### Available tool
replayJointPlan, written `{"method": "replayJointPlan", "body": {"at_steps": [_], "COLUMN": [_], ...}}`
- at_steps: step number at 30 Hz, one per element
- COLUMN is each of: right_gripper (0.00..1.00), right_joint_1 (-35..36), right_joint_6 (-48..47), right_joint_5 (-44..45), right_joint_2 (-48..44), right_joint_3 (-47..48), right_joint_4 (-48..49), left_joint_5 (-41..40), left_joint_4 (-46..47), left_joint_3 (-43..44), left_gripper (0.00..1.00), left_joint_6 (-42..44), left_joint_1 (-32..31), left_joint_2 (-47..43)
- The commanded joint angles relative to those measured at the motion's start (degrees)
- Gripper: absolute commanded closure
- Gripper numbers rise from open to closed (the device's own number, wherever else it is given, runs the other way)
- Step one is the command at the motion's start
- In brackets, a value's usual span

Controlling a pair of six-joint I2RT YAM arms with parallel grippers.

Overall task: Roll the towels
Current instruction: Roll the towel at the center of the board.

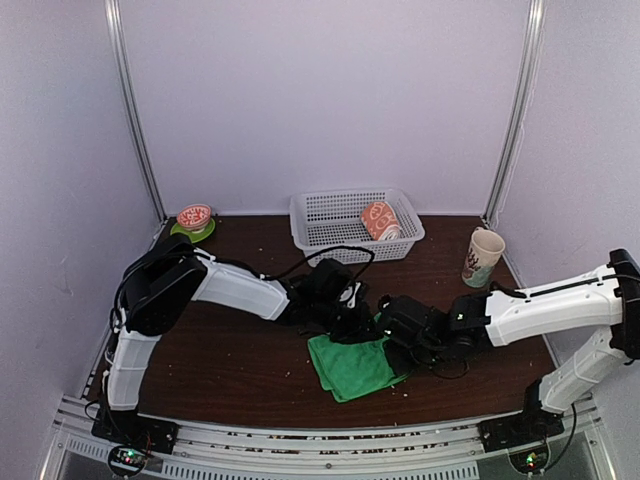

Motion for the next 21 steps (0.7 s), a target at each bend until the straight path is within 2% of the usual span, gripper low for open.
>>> {"method": "replayJointPlan", "body": {"at_steps": [1, 8, 17, 21], "right_gripper": [0.56, 0.52, 0.49, 0.55], "right_joint_1": [-3.2, -13.4, -24.2, -25.1], "right_joint_6": [-0.1, 3.3, 1.0, -0.6], "right_joint_5": [-6.2, -19.2, -34.3, -37.5], "right_joint_2": [-5.3, -11.2, -6.8, -4.5], "right_joint_3": [-2.3, -9.7, -11.9, -10.6], "right_joint_4": [3.4, 11.7, 18.3, 18.4], "left_joint_5": [-1.3, -1.4, -1.4, -1.4], "left_joint_4": [0.0, 0.4, 0.6, 0.7], "left_joint_3": [-0.8, -1.0, -1.8, -1.7], "left_gripper": [0.89, 0.90, 0.90, 0.90], "left_joint_6": [1.3, 1.3, 1.3, 1.3], "left_joint_1": [0.7, 0.7, 0.7, 0.7], "left_joint_2": [1.2, 1.6, 1.8, 1.9]}}
